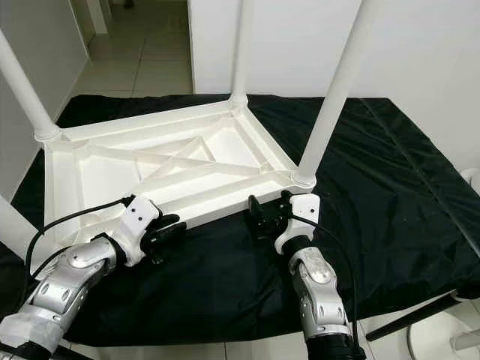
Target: Building children table
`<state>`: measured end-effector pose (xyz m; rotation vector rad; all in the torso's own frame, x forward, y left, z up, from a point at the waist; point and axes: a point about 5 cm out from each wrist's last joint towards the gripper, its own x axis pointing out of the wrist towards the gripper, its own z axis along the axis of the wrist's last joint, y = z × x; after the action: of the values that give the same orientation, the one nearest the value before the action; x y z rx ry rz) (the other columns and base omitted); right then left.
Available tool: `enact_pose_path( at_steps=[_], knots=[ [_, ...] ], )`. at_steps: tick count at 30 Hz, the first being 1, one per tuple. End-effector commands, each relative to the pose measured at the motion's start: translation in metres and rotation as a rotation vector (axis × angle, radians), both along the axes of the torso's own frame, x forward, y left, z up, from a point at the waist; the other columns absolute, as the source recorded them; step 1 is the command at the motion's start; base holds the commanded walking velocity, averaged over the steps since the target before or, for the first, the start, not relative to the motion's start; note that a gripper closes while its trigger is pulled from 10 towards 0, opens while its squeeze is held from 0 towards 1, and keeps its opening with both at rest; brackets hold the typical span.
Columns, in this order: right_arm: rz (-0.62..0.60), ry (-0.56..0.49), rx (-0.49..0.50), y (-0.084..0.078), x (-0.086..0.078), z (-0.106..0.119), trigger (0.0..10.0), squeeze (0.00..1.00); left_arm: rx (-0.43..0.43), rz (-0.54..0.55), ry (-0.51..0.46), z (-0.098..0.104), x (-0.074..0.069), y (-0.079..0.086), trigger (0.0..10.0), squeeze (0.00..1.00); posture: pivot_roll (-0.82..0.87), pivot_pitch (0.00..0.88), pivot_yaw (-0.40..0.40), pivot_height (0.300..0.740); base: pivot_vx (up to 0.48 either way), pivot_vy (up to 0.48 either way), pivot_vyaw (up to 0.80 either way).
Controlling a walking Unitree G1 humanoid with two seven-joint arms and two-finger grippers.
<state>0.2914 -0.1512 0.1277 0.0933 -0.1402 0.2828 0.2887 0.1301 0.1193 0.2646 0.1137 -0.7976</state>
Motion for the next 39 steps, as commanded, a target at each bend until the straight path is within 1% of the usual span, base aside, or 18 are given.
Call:
enact_pose_path(
  at_steps=[1, 2, 3, 8, 9, 10, 15, 18, 19, 22, 23, 24, 28, 29, 31, 32, 37, 39],
  knots=[
    [-0.01, 0.003, -0.01, -0.002, -0.002, -0.003, 10.0, 0.0, -0.017, -0.024, 0.092, -0.016, -0.009, -0.002, 10.0, 0.79, -0.06, 0.068, -0.014, 0.74, 0.0, 0.0, 0.0],
    [-0.01, 0.003, -0.01, -0.002, -0.002, -0.003, 10.0, 0.0, -0.017, -0.024, 0.092, -0.016, -0.009, -0.002, 10.0, 0.79, -0.06, 0.068, -0.014, 0.74, 0.0, 0.0, 0.0],
    [-0.011, 0.004, -0.008, -0.002, -0.002, -0.003, 10.0, 0.0, -0.047, -0.05, 0.103, -0.013, -0.012, -0.004, 10.0, 1.0, -0.06, 0.068, -0.013, 0.74, 0.0, 0.0, 0.0],
    [-0.016, 0.004, -0.008, -0.003, -0.004, -0.004, 10.0, 0.0, -0.109, -0.099, 0.045, -0.001, -0.022, -0.01, 10.0, 1.0, -0.07, 0.07, -0.011, 0.74, 0.0, 0.0, 0.0],
    [-0.018, 0.005, -0.007, -0.003, -0.004, -0.004, 10.0, 0.0, -0.133, -0.092, 0.01, 0.003, -0.025, -0.01, 10.0, 0.0, -0.07, 0.07, -0.011, 0.74, 0.0, 0.0, 0.0],
    [-0.02, 0.006, -0.009, -0.004, -0.004, -0.004, 10.0, 0.0, -0.146, -0.083, -0.055, 0.009, -0.031, -0.008, 10.0, 0.0, -0.07, 0.07, -0.011, 0.74, 0.0, 0.0, 0.0],
    [-0.021, 0.006, -0.01, -0.004, -0.004, -0.005, 10.0, 0.0, -0.147, -0.055, -0.09, 0.012, -0.033, -0.005, 10.0, 0.0, -0.06, 0.072, -0.012, 0.74, 0.0, 0.0, 0.0],
    [-0.02, 0.007, -0.009, -0.004, -0.004, -0.005, 10.0, 0.0, -0.163, 0.002, -0.094, 0.014, -0.033, 0.0, 10.0, 0.0, -0.06, 0.072, -0.012, 0.74, 0.0, 0.0, 0.0],
    [-0.013, 0.008, -0.007, -0.002, -0.003, -0.005, 10.0, 0.0, -0.154, 0.097, -0.136, 0.018, -0.034, 0.004, 10.0, 0.0, -0.05, 0.076, -0.015, 0.74, 0.0, 0.0, 0.0],
    [-0.011, 0.008, -0.006, -0.002, -0.002, -0.005, 10.0, 0.0, -0.155, 0.131, -0.153, 0.02, -0.034, 0.006, 10.0, 0.0, -0.05, 0.076, -0.015, 0.74, 0.0, 0.0, 0.0],
    [-0.009, 0.008, -0.005, -0.001, -0.002, -0.005, 10.0, 0.0, -0.163, 0.155, -0.149, 0.02, -0.035, 0.006, 10.0, 0.93, -0.04, 0.078, -0.016, 0.74, 0.0, 0.0, 0.0],
    [-0.004, 0.009, -0.003, 0.001, -0.002, -0.005, 10.0, 0.0, -0.156, 0.185, -0.167, 0.022, -0.037, 0.008, 10.0, 1.0, -0.02, 0.08, -0.013, 0.74, 0.0, 0.0, 0.0],
    [0.0, 0.009, -0.002, 0.002, -0.002, -0.005, 10.0, 0.0, -0.131, 0.208, -0.207, 0.023, -0.04, 0.008, 10.0, 1.0, -0.02, 0.08, -0.013, 0.74, 0.0, 0.0, 0.0],
    [0.003, 0.01, 0.0, 0.003, -0.001, -0.006, 10.0, 0.0, -0.123, 0.22, -0.24, 0.024, -0.045, 0.01, 10.0, 0.0, -0.02, 0.08, -0.013, 0.74, 0.0, 0.0, 0.0],
    [0.003, 0.01, 0.0, 0.003, -0.001, -0.006, 10.0, 0.0, -0.123, 0.22, -0.24, 0.024, -0.045, 0.01, 10.0, 0.0, -0.02, 0.08, -0.013, 0.74, 0.0, 0.0, 0.0],
    [0.011, 0.009, 0.008, 0.006, 0.002, -0.006, 10.0, 0.0, -0.159, 0.279, -0.264, 0.024, -0.06, 0.018, 10.0, 0.0, 0.02, 0.084, -0.016, 0.74, 0.0, 0.0, 0.0],
    [0.027, 0.009, 0.014, 0.011, 0.004, -0.006, 10.0, 0.0, -0.168, 0.36, -0.302, 0.024, -0.07, 0.032, 10.0, 0.0, 0.03, 0.085, -0.021, 0.74, 0.0, 0.0, 0.0],
    [0.039, 0.01, 0.015, 0.013, 0.007, -0.006, 10.0, 0.0, -0.187, 0.417, -0.299, 0.023, -0.075, 0.046, 10.0, 0.0, 0.03, 0.085, -0.021, 0.74, 0.0, 0.0, 0.0]
  ],
)
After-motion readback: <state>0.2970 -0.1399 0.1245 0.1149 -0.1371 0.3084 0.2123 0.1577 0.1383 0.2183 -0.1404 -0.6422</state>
